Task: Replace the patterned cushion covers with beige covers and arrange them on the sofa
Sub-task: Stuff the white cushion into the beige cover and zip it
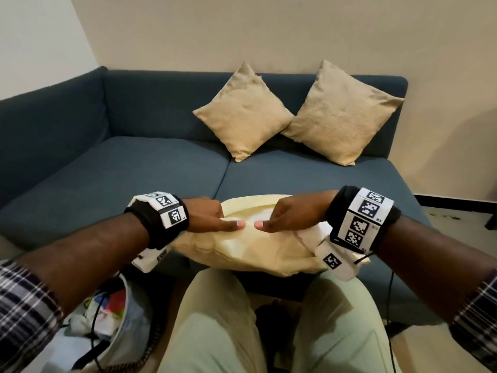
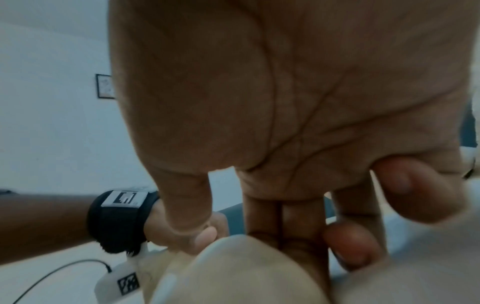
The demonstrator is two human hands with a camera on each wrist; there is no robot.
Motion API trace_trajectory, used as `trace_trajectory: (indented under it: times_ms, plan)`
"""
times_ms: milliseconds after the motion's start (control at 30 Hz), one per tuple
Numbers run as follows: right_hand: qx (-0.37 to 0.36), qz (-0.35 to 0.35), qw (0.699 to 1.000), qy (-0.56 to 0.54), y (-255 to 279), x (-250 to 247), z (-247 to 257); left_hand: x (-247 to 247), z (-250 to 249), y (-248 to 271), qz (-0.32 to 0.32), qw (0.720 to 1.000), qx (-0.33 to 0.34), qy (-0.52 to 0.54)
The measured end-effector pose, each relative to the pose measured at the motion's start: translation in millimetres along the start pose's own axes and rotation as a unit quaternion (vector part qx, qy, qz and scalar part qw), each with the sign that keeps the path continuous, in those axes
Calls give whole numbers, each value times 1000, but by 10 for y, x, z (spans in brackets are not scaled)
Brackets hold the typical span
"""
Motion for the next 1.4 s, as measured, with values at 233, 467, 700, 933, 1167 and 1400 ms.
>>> trace_trajectory:
  times_ms: [233, 467, 700, 933, 1167, 1400]
  plan:
    - [22, -34, 999, 0, 302, -91, -332, 6, 210, -54, -61, 973, -67, -213]
    - [-66, -137, 988, -20, 318, -75, -233, -238, -473, -5, -203, 974, 61, 73]
    - [-76, -217, 973, -10, 510, -95, -260, -378, -1113, -117, -226, 960, 136, 95]
    - [-84, -159, 984, 11, 769, -112, -625, -306, -1202, -123, -167, 979, 117, 5]
    - [12, -199, 960, -196, 837, -56, -1423, -219, -1207, -52, -139, 978, 137, 69]
    - [-41, -235, 899, -368, 528, 163, -1253, -225, -1439, -65, -84, 982, 122, 117]
Point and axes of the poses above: each hand's wrist, its own y-axis away from the middle knuckle, its own x-axis out of the palm, z = x × y, the point moved 5 cm from there along -y, towards the middle knuckle, and after that the axes turned 11 degrees about -y, right-handed, at the moved point
